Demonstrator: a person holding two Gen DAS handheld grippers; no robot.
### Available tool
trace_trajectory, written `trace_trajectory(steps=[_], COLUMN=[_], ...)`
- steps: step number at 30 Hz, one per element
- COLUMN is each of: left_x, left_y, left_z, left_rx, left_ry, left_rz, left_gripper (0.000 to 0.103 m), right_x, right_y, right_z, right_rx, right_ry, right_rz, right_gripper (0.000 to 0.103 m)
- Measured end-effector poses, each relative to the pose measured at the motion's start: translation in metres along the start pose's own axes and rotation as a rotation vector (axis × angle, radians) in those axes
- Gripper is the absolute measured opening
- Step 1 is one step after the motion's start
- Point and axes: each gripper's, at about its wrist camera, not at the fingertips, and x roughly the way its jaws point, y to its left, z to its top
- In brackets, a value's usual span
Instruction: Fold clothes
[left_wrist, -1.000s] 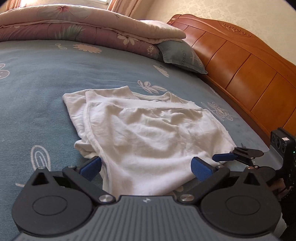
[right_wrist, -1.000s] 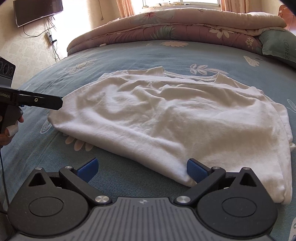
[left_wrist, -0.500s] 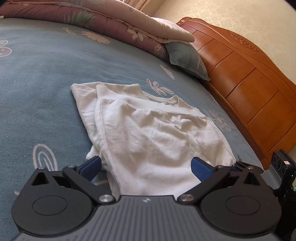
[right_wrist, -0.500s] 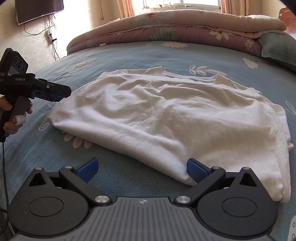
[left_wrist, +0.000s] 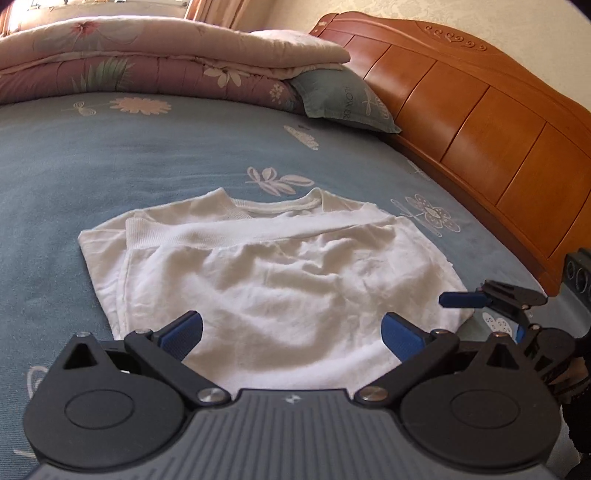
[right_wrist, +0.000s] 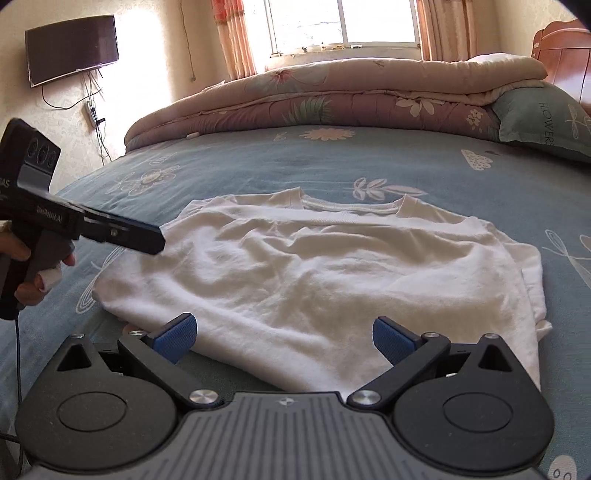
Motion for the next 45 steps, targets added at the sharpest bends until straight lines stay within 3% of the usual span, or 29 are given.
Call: trace_trajectory(steps=[4,7,8,11,16,19,24,27,29,36,38,45], left_x=[0.009,0.007,0.008,0.012,0.020,0.020,0.018,0.018,0.018,0.019,0.018,0.018], left_y=[0.010,0.008,0.007,0.000,-0.009,-0.006,0.000,0.002,0.002,0.000,0.001,0.002], left_z=[-0.007,-0.006,-0.005,-0.003,-0.002,0.000,0.001,0.001,0.000,-0.001,-0.001,-0.002], left_rx=[-0.063,-0.063,-0.052,-0.024,0.004,-0.024,-0.076,-0.092,-0.098,-0.085,-0.087,-0.080], left_ry=[0.025,0.037,0.046,0.072,0.091,0.090,0.077,0.065,0.059,0.056,0.057,0.055], left_rz=[0.033,0.047,0.053,0.085,0.136,0.137,0.114,0.105,0.103,0.108,0.106,0.101], left_gripper=[0.102,0.102,0.102,0.102,0.102,0.102,0.102,0.102,0.102,0.102,0.102,0.102], right_x=[0.008,0.007,0.003,-0.019,-0.028,-0.008,-0.006,-0.014,-0.016,-0.018,-0.017,-0.027], right_y=[-0.036,-0.070,-0.081,-0.105,-0.142,-0.167,-0.206,-0.222,-0.230,-0.232,-0.233,-0.229], right_z=[0.013,-0.002,-0.010,-0.025,-0.011,-0.005,-0.024,-0.035,-0.039,-0.048,-0.052,-0.066], right_rx=[0.053,0.144,0.184,0.249,0.279,0.360,0.567,0.639,0.660,0.665,0.666,0.722], right_ry=[-0.025,0.036,0.051,-0.011,-0.081,-0.051,-0.108,-0.123,-0.105,-0.100,-0.093,-0.120], right_rz=[-0.089,-0.139,-0.126,-0.054,-0.091,-0.039,0.147,0.195,0.188,0.228,0.224,0.213], right_gripper=[0.103,0.103,0.103,0.103,0.103,0.103,0.102,0.083,0.063,0.046,0.023,0.017])
